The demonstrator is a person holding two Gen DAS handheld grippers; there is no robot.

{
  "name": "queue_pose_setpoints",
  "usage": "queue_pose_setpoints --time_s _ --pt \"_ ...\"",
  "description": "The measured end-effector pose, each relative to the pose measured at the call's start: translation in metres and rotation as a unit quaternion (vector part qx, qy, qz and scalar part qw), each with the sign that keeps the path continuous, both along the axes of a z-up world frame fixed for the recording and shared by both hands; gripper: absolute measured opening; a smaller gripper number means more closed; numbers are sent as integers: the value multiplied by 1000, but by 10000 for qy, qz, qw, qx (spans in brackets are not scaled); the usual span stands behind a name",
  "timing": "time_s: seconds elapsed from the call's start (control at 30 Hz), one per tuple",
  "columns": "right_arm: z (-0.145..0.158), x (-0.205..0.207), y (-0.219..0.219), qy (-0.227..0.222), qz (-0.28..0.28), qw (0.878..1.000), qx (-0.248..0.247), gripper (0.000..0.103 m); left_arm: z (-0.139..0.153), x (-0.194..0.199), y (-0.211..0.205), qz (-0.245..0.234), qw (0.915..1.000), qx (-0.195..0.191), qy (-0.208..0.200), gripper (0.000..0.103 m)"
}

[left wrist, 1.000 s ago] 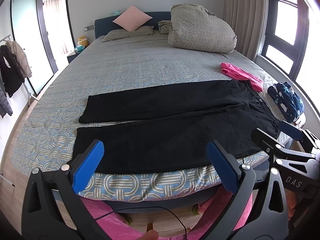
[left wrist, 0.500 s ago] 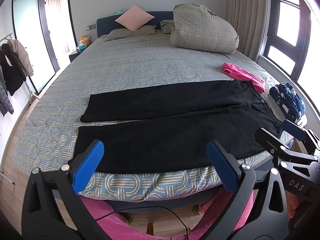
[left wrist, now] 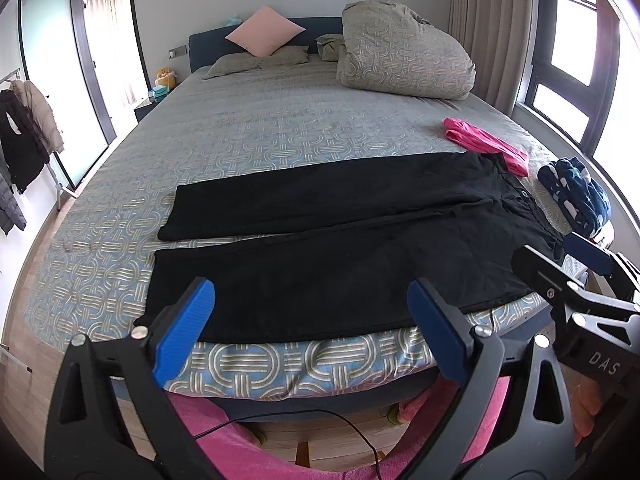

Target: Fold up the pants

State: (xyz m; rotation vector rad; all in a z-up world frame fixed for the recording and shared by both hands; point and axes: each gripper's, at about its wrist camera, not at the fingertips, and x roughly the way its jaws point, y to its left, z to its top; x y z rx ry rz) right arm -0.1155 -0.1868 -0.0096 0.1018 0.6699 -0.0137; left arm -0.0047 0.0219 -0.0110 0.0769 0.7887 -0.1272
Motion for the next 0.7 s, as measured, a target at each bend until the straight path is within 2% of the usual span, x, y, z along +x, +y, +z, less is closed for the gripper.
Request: queue_pose_setpoints --time_s 0.7 --pt "-13 6 -16 299 -206 9993 125 96 -22 7 10 83 9994 52 330 97"
